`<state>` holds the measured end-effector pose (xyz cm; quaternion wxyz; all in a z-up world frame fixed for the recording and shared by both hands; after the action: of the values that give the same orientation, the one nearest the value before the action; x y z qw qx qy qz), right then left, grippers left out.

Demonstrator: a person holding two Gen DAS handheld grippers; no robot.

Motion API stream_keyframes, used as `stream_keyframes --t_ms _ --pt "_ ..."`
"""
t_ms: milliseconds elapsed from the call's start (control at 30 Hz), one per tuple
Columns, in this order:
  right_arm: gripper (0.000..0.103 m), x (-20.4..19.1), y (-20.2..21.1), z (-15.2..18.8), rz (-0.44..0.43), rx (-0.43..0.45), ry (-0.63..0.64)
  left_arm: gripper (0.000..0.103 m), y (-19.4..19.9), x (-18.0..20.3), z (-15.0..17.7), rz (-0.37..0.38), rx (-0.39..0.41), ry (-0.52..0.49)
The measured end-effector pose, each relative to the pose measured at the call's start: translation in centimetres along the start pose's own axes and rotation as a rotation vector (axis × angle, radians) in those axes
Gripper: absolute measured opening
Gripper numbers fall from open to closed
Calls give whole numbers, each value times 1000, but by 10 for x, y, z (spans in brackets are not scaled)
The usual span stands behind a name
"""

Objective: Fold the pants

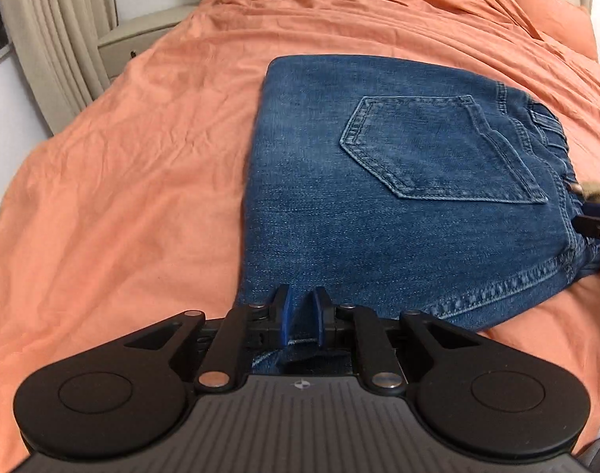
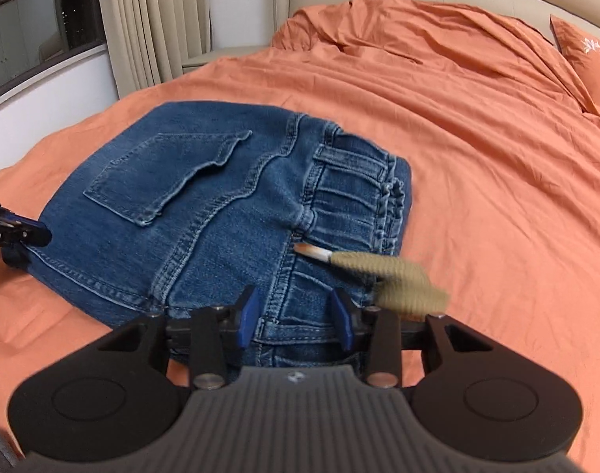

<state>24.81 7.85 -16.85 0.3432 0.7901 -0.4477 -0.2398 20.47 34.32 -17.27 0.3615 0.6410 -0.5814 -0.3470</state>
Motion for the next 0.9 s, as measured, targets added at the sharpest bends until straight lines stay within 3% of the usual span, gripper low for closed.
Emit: stream_keyframes --t_ms 267,400,433,533,600,667,767,900 --pt "37 -2 6 -23 0 -73 4 18 30 12 -9 -56 16 -33" --pt "42 -6 49 -44 16 2 11 19 84 23 -14 -96 114 -71" --pt "48 -7 64 -49 16 27 12 21 100 28 -15 -106 141 -78" --pt "60 -14 114 -59 0 103 14 35 148 44 -15 -121 222 -78" --pt "68 -20 149 -62 -3 149 19 55 180 59 -11 -127 285 -79" --pt "79 -25 184 -60 1 196 28 67 211 75 -7 -135 353 -77" --pt "81 -33 235 -49 13 266 38 86 250 99 4 -138 439 -55" --pt "82 -44 280 -24 31 323 7 96 281 126 27 -160 519 -11"
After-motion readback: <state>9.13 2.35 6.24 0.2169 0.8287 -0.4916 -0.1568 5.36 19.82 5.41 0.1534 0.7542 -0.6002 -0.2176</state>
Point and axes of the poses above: each gripper's, at about its wrist camera, not at the fingertips, and y roughly against the way its jaws point, x to its right, z to its underside, the point moved 3 cm from there along -y, roughly the way its jaws point, and after that the axes turned 4 degrees about -x, right-handed, at the moved point
